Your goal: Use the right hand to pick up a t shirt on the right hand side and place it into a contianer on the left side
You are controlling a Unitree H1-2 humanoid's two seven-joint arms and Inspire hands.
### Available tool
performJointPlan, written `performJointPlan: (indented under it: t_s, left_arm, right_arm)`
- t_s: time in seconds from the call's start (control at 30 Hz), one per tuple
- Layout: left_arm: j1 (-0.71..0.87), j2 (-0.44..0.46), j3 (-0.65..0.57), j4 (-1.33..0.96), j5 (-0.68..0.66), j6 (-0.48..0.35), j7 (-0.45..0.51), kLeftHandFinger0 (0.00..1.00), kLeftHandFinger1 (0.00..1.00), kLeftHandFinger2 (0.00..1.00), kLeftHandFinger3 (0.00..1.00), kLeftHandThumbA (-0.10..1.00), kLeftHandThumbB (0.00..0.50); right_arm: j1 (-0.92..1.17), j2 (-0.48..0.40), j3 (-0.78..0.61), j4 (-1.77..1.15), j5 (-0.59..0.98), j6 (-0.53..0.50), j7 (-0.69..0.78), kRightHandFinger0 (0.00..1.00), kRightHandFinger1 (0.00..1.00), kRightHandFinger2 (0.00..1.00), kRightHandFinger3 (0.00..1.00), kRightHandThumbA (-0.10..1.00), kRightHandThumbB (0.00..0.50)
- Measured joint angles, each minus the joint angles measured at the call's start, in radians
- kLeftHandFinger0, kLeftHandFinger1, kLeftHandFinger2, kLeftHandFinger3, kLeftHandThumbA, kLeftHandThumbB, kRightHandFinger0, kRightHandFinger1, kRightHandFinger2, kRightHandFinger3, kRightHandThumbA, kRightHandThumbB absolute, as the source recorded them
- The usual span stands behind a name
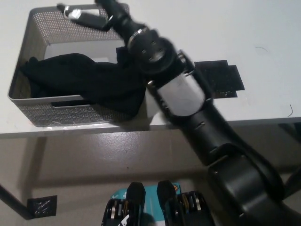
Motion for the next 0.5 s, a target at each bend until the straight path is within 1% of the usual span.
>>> performJointPlan:
  t_s: [0.07,0.13,0.17,0.23,0.3,0.33,0.37,0.4,0.43,0.47,0.5]
  left_arm:
    - [0.003,0.001,0.009,0.000,-0.003,-0.002,0.000,0.95,1.00,1.00,1.00,1.00,0.305]
    - [0.008,0.002,0.020,0.000,-0.008,-0.005,0.000,0.94,1.00,1.00,1.00,1.00,0.273]
    - [0.009,0.003,0.025,0.000,-0.011,-0.007,0.000,0.94,1.00,1.00,1.00,1.00,0.271]
    - [0.010,0.003,0.031,0.003,-0.015,-0.010,0.000,0.93,1.00,1.00,1.00,1.00,0.250]
    - [0.009,0.002,0.034,0.010,-0.020,-0.016,0.001,0.93,1.00,1.00,1.00,1.00,0.275]
    - [0.008,0.002,0.035,0.012,-0.021,-0.018,0.001,0.93,1.00,1.00,1.00,1.00,0.265]
    - [0.007,0.002,0.036,0.015,-0.022,-0.021,0.002,0.92,1.00,1.00,1.00,1.00,0.264]
    - [0.007,0.003,0.037,0.018,-0.024,-0.024,0.002,0.92,1.00,1.00,1.00,1.00,0.264]
    - [0.007,0.003,0.037,0.019,-0.025,-0.026,0.002,0.92,1.00,1.00,1.00,1.00,0.245]
    - [0.007,0.003,0.038,0.021,-0.027,-0.027,0.003,0.92,1.00,1.00,1.00,1.00,0.236]
    - [0.006,0.003,0.038,0.022,-0.029,-0.028,0.003,0.92,1.00,1.00,1.00,1.00,0.218]
  right_arm:
    - [0.020,-0.039,0.011,-0.083,-0.002,0.004,0.019,1.00,1.00,1.00,1.00,0.80,0.448]
    - [0.045,-0.083,0.026,-0.164,-0.003,0.006,0.041,1.00,1.00,1.00,1.00,0.83,0.427]
    - [0.059,-0.105,0.031,-0.199,-0.003,0.007,0.051,1.00,1.00,1.00,1.00,0.83,0.425]
    - [0.079,-0.141,0.039,-0.263,-0.004,0.007,0.066,1.00,1.00,1.00,1.00,0.83,0.393]
    - [0.111,-0.193,0.043,-0.354,-0.004,0.012,0.087,1.00,1.00,1.00,1.00,0.82,0.365]
    - [0.125,-0.210,0.044,-0.383,-0.004,0.014,0.092,1.00,1.00,1.00,1.00,0.81,0.324]
    - [0.144,-0.231,0.044,-0.420,-0.004,0.017,0.099,1.00,1.00,1.00,1.00,0.81,0.309]
    - [0.173,-0.254,0.044,-0.474,-0.003,0.019,0.106,1.00,1.00,1.00,1.00,0.81,0.307]
    - [0.196,-0.270,0.044,-0.510,-0.002,0.020,0.111,1.00,1.00,1.00,1.00,0.80,0.295]
    - [0.217,-0.282,0.045,-0.540,-0.002,0.021,0.117,1.00,1.00,1.00,1.00,0.80,0.280]
    - [0.253,-0.300,0.045,-0.587,-0.002,0.022,0.124,1.00,1.00,1.00,1.00,0.76,0.264]
